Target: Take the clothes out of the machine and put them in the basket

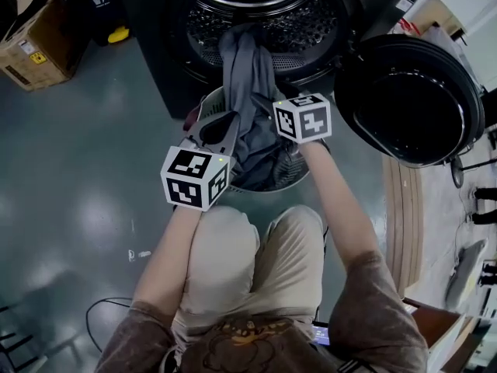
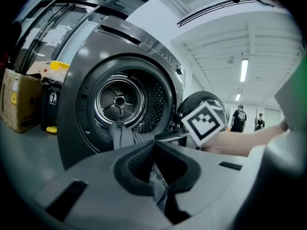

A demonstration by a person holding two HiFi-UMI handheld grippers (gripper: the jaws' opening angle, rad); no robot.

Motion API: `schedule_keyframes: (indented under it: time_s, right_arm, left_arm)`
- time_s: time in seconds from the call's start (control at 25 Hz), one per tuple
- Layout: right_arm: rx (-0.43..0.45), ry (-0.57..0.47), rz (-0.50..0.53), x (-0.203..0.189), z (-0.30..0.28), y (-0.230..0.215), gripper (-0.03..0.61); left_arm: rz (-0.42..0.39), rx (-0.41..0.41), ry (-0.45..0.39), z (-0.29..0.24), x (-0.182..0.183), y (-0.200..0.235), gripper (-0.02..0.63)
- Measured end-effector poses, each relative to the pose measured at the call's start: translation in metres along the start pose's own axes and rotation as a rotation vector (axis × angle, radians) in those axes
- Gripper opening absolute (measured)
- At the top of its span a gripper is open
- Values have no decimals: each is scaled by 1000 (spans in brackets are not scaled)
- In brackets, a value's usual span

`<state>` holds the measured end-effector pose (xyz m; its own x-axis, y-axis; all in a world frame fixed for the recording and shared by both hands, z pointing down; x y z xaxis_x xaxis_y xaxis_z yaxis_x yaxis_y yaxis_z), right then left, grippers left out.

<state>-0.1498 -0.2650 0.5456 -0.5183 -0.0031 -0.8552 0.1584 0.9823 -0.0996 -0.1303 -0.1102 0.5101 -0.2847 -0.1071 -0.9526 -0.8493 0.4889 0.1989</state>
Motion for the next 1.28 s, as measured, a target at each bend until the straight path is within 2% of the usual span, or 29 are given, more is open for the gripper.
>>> schedule_keyframes:
  time_s: [0.12, 0.32, 0.52, 0.56, 0.64, 0.72, 0.76, 0.8, 0.84, 1.0, 1.28]
  right_arm:
    - [-37, -10, -17, 21, -38, -20, 352]
    - [-119, 16, -87, 22, -78, -54, 432]
    - [-148, 74, -111, 19, -106, -66, 440]
    - [-163, 91, -102, 17, -109, -68, 432]
    - [-192, 116, -74, 14, -112, -67, 370]
    - [-206, 119, -65, 13, -110, -65, 259]
    - [-209, 114, -62, 13, -107, -63, 166]
    - [-207, 110, -54, 12, -102, -62, 105]
    - [-203, 108, -42, 12, -97, -60, 79]
    - [-168, 95, 4, 7, -69, -49, 55]
    - [-81, 9, -18, 0, -2, -21, 51]
  left_arm:
    - [7, 6, -2, 1, 2, 5, 6]
    - [1, 18, 7, 8, 4, 14, 6]
    - [13, 43, 8, 14, 6, 29, 6]
    - [12, 44, 9, 15, 6, 30, 7]
    - [10, 46, 11, 16, 5, 32, 6]
    - [10, 47, 11, 17, 5, 34, 6]
    - [9, 46, 11, 17, 5, 35, 6]
    - [9, 45, 11, 17, 5, 35, 6]
    - [9, 43, 11, 16, 5, 35, 6]
    - [0, 30, 12, 14, 3, 31, 6]
    - [-14, 20, 21, 6, 0, 22, 6]
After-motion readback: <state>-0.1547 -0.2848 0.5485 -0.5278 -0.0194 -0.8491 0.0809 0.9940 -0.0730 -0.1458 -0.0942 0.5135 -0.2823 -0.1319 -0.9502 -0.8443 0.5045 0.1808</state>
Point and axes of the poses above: the fingertips, and each gripper's own axes: z backward along the fingers, y to its left, x out of its top, the point moved 4 cm from there along z, backward along the fingers, and after that the axes turned 10 degrees about x, right-handed, at the moved point
